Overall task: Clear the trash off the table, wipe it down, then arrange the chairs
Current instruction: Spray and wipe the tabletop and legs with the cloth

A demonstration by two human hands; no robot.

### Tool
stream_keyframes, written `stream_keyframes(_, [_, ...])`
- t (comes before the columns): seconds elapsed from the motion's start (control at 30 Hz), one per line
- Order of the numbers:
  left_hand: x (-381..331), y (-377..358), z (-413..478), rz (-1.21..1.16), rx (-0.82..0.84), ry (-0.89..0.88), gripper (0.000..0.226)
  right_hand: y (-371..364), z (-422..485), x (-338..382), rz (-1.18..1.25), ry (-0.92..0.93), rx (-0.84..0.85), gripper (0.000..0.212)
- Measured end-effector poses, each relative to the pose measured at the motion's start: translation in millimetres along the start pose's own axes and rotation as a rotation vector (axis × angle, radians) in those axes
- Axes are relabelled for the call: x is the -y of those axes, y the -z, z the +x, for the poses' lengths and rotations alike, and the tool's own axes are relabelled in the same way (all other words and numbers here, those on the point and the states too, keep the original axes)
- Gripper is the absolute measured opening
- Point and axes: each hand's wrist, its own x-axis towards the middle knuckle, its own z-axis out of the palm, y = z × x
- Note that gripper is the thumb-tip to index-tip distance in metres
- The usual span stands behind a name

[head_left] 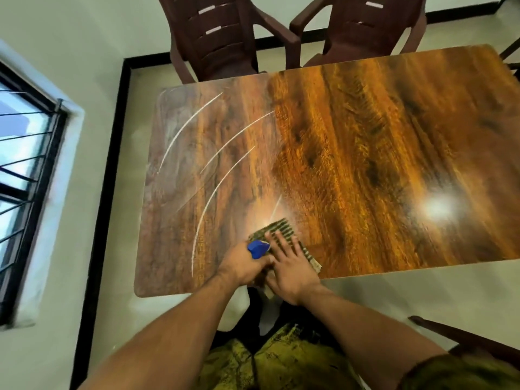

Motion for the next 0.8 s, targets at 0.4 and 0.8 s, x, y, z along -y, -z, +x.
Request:
stream_keyframes(0.4, [42.9, 77.7, 49.8, 0.043, 0.206, -0.169, 0.048, 28.2, 65.1, -3.3, 0.260, -0.950, -0.233, 0.071])
stream_keyframes(0.8, [118.2, 124.4, 52.1, 0.226, 0.450, -0.279, 0.062, -28.0, 24.7, 106.6, 0.185, -0.736, -0.186, 0.074])
